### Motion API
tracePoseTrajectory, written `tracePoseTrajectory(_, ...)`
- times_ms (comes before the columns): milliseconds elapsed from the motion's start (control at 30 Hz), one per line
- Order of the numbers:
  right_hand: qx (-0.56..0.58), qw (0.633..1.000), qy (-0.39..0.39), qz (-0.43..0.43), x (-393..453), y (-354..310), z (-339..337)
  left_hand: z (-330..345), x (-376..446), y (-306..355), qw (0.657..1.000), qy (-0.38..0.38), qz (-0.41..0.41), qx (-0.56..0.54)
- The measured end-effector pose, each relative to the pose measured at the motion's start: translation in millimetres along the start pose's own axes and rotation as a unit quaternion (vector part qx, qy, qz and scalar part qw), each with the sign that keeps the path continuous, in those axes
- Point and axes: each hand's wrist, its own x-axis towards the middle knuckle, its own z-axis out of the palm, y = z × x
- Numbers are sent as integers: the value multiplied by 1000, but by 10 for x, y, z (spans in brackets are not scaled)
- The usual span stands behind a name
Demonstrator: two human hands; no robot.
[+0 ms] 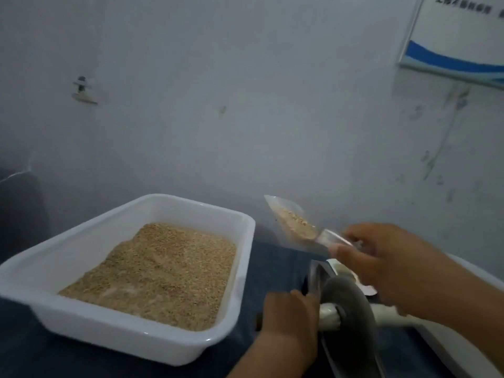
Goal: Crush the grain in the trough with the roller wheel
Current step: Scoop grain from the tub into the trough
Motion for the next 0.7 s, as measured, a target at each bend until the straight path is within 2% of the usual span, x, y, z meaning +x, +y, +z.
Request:
tracePoseTrajectory(67,33,998,7,49,-357,259,-303,-68,2,85,999,-32,-2,38)
tracePoseTrajectory(167,64,991,20,119,-812,677,-510,-95,79,79,1000,-10,-9,25)
tracePoseTrajectory(367,-99,985,66,127,-1444,1790,-613,-79,120,21,999,21,-35,-15)
tracePoseTrajectory(500,-56,989,7,137,-1721,2107,-435,-26,165,-11,996,27,-72,-49)
tracePoseTrajectory(700,-101,973,-142,153,-1572,1550,-343,23,342,-85,982,73,-124,-121)
